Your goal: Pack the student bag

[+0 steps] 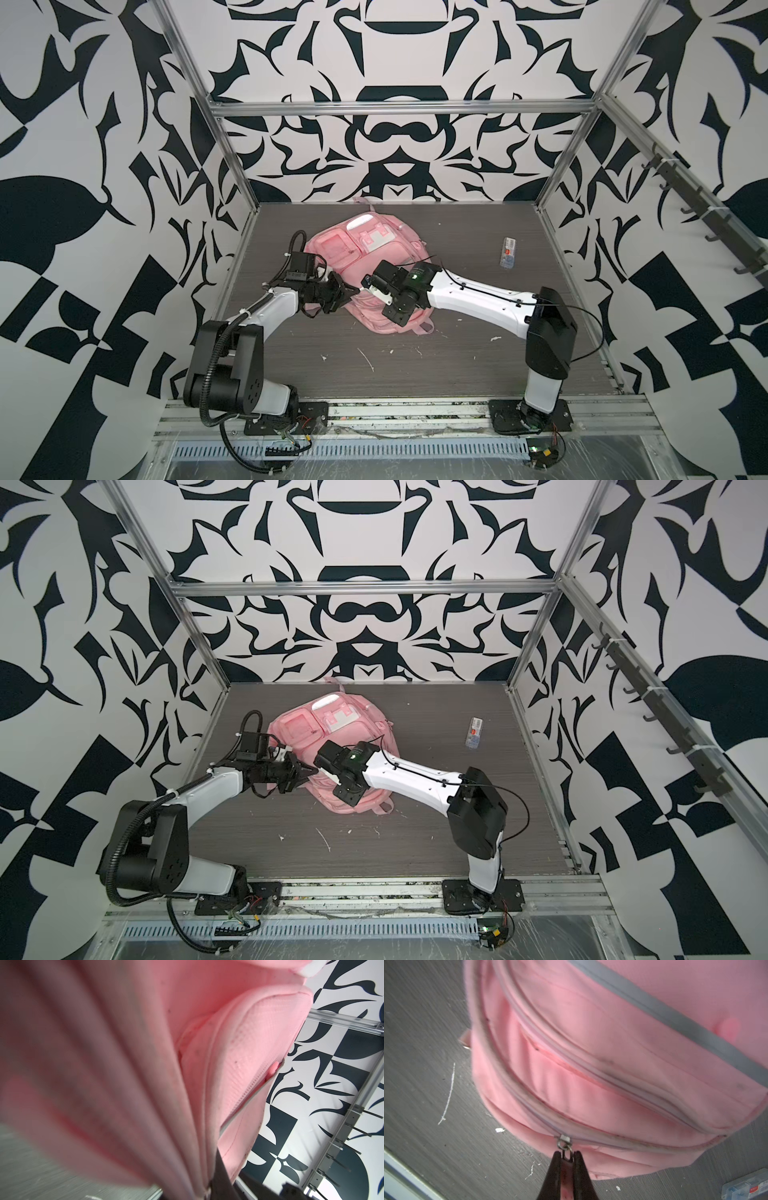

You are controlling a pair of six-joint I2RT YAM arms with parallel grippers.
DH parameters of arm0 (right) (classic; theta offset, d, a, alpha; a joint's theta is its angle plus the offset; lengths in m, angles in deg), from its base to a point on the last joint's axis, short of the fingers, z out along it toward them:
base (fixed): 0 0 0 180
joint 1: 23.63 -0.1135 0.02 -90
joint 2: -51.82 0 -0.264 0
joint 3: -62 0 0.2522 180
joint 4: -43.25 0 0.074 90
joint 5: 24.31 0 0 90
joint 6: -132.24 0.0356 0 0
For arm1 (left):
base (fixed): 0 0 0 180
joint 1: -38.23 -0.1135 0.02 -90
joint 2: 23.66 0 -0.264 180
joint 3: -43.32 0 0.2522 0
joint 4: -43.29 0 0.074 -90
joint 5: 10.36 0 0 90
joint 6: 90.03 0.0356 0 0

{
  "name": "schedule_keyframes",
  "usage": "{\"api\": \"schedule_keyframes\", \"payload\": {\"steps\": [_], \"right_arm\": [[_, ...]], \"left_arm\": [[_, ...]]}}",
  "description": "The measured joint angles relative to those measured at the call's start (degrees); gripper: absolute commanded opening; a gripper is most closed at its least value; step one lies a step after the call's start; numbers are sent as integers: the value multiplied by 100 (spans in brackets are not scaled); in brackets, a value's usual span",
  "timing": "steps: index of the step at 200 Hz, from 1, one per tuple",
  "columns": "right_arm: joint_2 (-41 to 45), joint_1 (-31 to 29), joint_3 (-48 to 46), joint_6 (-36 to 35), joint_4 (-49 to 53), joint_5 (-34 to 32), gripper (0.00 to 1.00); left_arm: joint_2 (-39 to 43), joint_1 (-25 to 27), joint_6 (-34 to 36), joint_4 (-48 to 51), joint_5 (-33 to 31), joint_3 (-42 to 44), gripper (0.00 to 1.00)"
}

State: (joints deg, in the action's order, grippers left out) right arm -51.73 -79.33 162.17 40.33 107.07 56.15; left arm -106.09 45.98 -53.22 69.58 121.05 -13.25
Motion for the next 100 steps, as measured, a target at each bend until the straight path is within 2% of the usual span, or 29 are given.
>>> {"api": "schedule_keyframes", "payload": {"steps": [60, 95, 100], "right_arm": [[483, 1482, -111, -334, -105, 278, 0], [293, 1714, -57, -625, -164, 439, 0], [249, 1720, -26, -645, -157, 466, 0]], "left_arm": [[-212, -125, 852, 855, 4, -651, 0], [-260, -131, 1626, 1451, -431, -981, 0], [-258, -133, 1753, 1545, -544, -1025, 15]]}}
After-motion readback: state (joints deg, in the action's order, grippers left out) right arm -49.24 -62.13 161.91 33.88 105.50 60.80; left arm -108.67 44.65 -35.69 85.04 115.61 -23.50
